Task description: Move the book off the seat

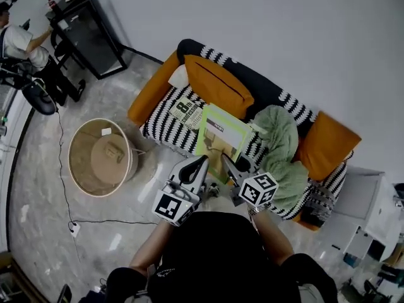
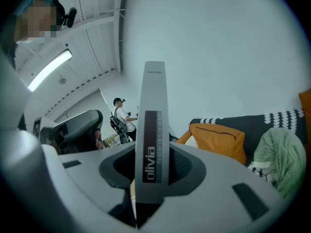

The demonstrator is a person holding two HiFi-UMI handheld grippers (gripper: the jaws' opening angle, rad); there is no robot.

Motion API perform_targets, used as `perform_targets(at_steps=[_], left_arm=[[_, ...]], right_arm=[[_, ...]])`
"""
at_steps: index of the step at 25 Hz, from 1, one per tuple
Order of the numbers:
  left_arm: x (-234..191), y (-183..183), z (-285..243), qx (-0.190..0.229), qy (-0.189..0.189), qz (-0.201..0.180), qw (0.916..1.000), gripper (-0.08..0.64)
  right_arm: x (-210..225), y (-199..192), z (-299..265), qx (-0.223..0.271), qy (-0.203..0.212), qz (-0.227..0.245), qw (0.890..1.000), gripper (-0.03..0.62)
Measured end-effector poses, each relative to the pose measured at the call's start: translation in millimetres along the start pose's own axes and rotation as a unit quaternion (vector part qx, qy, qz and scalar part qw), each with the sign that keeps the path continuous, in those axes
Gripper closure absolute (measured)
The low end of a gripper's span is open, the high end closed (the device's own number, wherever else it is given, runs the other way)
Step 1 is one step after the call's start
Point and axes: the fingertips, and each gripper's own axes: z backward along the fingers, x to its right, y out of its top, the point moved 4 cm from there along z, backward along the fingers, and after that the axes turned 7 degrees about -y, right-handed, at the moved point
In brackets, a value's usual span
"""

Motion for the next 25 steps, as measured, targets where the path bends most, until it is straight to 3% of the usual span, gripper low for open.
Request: perform_targets(at_steps=[9, 18, 25], left_arm=[[7.1, 0.4, 39.5, 0.023, 0.107, -0.019, 0.9938, 0.549], [11.6, -9.9, 112.8, 0.05, 0.241, -0.021, 0.969, 0.549], [6.1, -5.5, 159.6, 0.076, 0.305, -0.025, 0.9492, 0.549]], right_arm=[[-31.8, -14.6, -18.9, -0.051, 0.102, 0.027, 0.993, 0.457], [-83.0, -41.1, -37.5, -0.102, 0.197, 0.061, 0.973, 0.457], [-123.3, -59.9, -58.0, -0.14, 0.236, 0.077, 0.959, 0.457]])
